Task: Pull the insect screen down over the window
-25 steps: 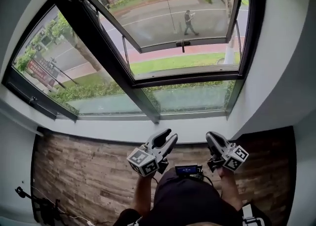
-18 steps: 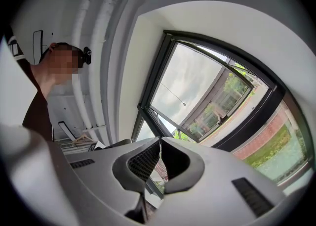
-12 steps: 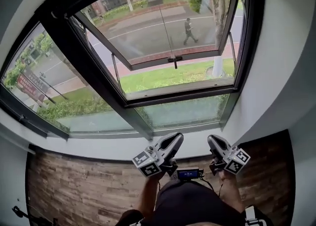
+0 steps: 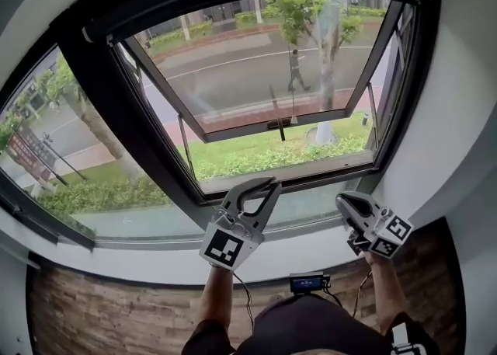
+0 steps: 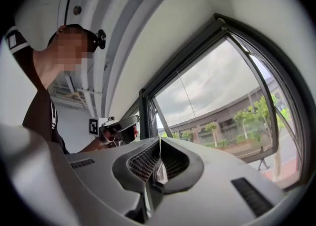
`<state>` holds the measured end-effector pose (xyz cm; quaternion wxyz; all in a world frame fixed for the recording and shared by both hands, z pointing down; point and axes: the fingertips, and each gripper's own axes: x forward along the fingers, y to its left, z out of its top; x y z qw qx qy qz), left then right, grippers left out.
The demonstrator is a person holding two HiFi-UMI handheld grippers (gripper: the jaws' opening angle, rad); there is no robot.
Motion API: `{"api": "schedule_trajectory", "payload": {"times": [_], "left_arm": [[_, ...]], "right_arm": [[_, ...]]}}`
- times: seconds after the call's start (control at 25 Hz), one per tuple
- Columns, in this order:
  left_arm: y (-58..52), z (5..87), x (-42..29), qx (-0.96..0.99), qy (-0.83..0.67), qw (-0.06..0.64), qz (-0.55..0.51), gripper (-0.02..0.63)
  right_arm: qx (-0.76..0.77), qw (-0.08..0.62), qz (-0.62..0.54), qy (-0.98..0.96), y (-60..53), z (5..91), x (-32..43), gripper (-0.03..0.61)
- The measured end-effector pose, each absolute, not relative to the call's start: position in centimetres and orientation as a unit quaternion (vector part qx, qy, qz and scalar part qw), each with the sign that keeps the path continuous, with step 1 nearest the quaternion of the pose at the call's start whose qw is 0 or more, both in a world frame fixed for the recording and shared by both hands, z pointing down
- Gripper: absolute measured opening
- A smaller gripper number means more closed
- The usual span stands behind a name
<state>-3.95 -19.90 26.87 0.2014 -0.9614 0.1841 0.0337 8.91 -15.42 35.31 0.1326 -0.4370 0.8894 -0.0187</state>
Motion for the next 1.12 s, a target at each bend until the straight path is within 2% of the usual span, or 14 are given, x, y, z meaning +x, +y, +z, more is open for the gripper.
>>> {"api": "schedule_trajectory", "payload": {"times": [0.16,0.36,0.52,0.68,0.92,1.12], "left_arm": [[-21.9,23.4,-5.1,-0.931,0.191,0.309,0.044,0.031],[-24.5,20.9,-5.6,-0.917,0.215,0.333,0.038,0.031],[-25.2,16.7,-4.3,-0.887,0.235,0.395,0.048,0.031],[-27.3,13.2,-2.7,-0.842,0.320,0.434,0.012,0.031],[-31.2,6.0,-1.1,-0.734,0.432,0.521,-0.057,0.032],[-33.6,2.7,0.9,-0.661,0.479,0.565,-0.115,0.097]], "right_arm": [[-0.436,0.102,0.050,0.893,-18.7,30.2,7.1,0.008],[-0.420,0.074,0.118,0.897,-21.2,24.4,6.4,0.008],[-0.392,0.052,0.184,0.900,-22.1,19.5,6.9,0.008],[-0.370,0.025,0.262,0.891,-21.6,14.9,8.9,0.008],[-0.400,-0.075,0.366,0.837,-25.0,10.5,15.0,0.008],[-0.411,-0.109,0.424,0.800,-28.3,6.7,16.6,0.009]]}}
